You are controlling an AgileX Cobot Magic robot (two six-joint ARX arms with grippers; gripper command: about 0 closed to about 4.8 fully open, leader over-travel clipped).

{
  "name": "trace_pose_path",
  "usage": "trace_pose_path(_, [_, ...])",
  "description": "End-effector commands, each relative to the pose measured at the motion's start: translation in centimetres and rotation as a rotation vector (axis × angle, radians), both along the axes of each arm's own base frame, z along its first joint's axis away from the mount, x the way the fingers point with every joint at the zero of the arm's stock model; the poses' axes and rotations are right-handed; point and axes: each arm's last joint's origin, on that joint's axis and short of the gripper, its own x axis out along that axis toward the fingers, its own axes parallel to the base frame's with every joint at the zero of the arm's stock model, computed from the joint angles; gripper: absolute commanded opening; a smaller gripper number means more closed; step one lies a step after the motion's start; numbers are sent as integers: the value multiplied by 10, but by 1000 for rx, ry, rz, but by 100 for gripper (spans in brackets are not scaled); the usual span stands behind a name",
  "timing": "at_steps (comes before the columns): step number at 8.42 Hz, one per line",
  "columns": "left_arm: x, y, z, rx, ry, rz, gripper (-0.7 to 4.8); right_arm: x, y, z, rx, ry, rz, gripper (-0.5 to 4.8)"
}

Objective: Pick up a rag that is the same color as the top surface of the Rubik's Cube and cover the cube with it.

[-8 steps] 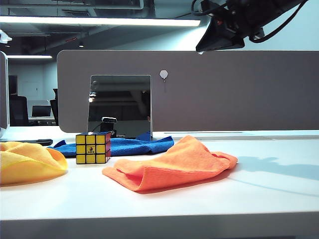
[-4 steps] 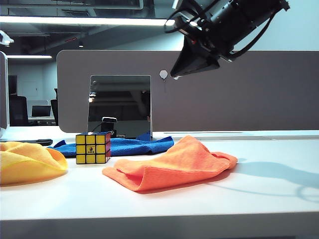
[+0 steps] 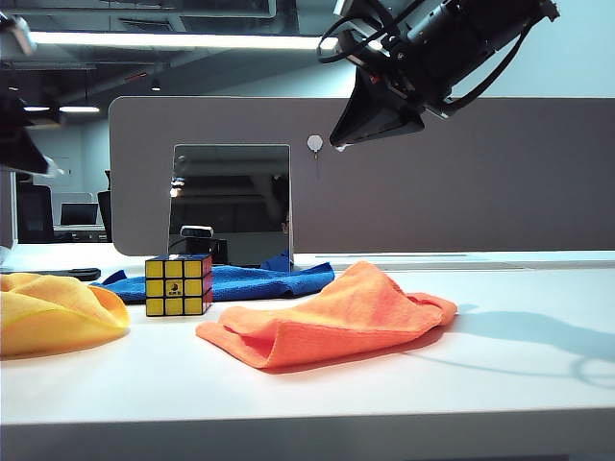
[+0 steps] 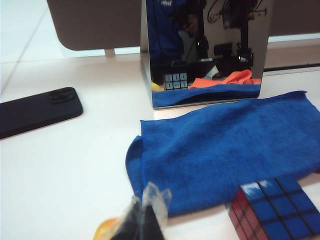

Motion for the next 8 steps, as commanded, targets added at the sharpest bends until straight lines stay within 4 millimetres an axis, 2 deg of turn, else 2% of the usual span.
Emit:
trace_pose_path(1, [69,13,24,-84,8,-21,154,0,0,4,12,-18,3,-5])
trace_pose_path(2, [90,24,20,-140,89,-87,198,0,0,4,11,-18,3,-5])
trace_pose_path(3, [98,22,14,-164,113,-137,225,0,0,4,11,-18,3,-5])
trace_pose_path(6, [108,22,-11,-255,211,-147,284,0,0,4,11,-18,3,-6])
trace_pose_path(8, [114,22,-34,-272,281,-135,285,0,0,4,11,-18,3,-5])
